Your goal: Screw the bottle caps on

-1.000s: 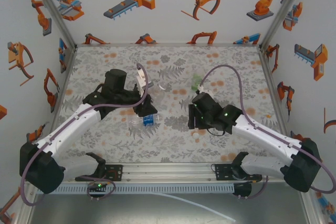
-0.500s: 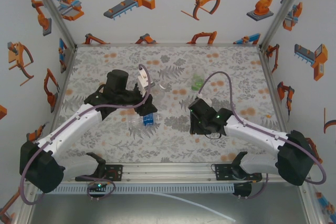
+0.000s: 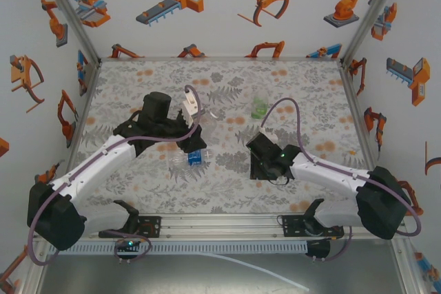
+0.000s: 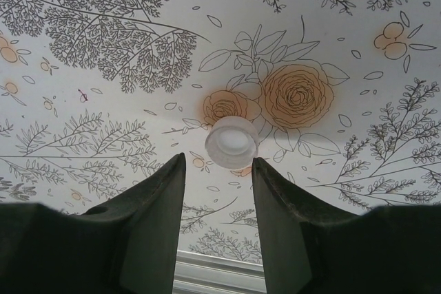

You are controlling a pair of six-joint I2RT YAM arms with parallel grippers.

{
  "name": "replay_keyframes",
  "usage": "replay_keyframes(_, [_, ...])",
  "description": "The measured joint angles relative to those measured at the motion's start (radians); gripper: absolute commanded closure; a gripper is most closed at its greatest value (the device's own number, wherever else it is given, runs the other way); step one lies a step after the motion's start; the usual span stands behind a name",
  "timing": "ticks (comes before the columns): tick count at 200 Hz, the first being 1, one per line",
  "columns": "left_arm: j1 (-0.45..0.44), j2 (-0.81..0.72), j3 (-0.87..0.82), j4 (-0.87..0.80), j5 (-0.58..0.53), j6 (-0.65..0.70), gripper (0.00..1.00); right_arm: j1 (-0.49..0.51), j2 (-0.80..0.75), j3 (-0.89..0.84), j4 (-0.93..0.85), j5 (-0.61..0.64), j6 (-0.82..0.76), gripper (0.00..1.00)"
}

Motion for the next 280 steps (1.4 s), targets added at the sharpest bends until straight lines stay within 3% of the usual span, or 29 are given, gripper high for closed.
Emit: replay_keyframes(280, [-0.002,0.023,0.000,-0.005,-0.004,0.002,1.00,0.000,0.045,-0.015,0.040,0.000,0.000,0.58])
